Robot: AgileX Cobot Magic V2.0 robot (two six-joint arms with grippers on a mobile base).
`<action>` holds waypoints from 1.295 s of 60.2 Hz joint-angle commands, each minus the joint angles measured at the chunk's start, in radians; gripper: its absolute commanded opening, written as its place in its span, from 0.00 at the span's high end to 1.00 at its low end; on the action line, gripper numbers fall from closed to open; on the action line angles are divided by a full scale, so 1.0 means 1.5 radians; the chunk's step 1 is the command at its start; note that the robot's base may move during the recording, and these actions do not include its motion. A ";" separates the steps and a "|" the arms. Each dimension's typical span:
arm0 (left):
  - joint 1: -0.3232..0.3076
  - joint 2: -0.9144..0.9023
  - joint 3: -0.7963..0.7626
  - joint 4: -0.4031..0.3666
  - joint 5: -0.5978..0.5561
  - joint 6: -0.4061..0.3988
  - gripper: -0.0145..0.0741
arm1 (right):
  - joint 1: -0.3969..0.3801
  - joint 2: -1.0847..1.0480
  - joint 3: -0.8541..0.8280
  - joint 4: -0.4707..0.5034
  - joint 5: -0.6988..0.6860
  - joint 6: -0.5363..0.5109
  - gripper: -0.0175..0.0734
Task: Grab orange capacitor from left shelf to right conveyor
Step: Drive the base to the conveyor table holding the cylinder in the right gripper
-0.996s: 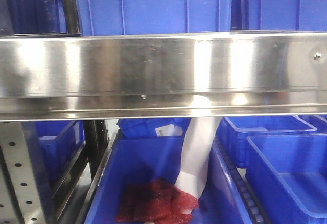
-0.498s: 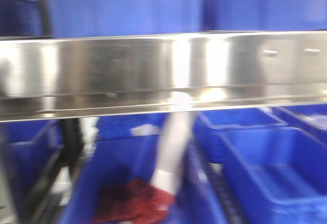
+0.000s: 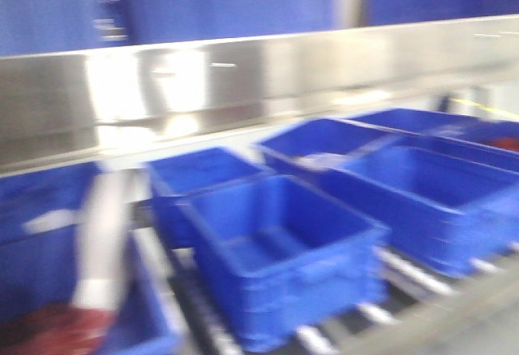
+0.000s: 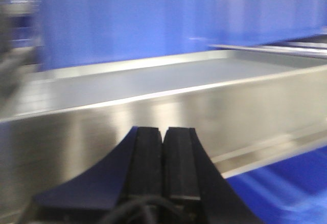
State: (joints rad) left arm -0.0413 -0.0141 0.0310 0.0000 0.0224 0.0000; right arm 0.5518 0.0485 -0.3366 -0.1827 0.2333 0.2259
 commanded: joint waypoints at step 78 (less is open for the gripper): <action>-0.003 -0.008 -0.004 -0.004 -0.052 0.000 0.95 | 0.000 0.014 -0.017 -0.010 -0.065 -0.005 0.75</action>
State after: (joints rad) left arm -0.0413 -0.0141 0.0310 0.0000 0.0224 0.0000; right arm 0.5518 0.0485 -0.3366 -0.1827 0.2317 0.2259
